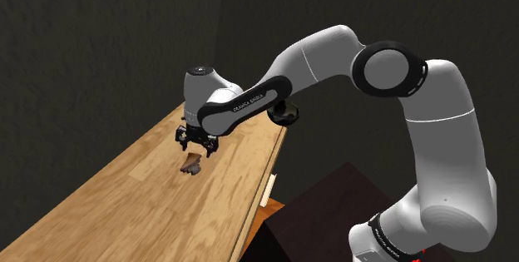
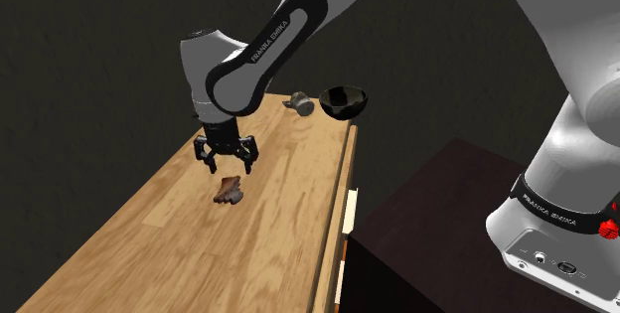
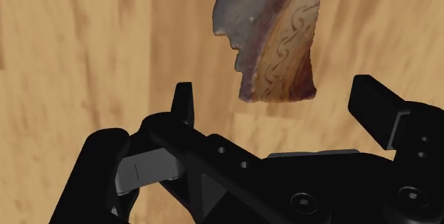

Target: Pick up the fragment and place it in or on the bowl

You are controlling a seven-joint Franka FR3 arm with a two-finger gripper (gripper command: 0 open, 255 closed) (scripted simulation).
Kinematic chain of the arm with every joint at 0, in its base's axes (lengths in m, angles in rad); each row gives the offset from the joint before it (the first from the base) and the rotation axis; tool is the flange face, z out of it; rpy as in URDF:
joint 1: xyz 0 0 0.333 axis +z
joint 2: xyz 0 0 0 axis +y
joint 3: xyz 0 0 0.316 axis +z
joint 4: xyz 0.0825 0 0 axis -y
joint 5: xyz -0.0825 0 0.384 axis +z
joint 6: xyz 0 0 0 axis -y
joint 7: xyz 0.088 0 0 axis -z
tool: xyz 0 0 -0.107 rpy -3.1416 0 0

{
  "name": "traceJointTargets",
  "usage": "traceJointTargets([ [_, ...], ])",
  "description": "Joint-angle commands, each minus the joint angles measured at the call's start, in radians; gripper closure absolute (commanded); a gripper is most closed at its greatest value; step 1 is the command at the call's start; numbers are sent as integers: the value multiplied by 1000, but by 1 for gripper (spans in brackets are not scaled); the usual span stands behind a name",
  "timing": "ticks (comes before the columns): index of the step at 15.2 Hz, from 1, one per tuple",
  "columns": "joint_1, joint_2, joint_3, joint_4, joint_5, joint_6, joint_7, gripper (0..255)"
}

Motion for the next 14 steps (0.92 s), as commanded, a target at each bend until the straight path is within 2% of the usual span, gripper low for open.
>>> traceJointTargets([
  [1,-2,31,4,25,-5,-1,-39,0],
  [6,15,86,-19,42,-25,39,-29,0],
  [14,15,85,-19,42,-25,39,-29,0],
])
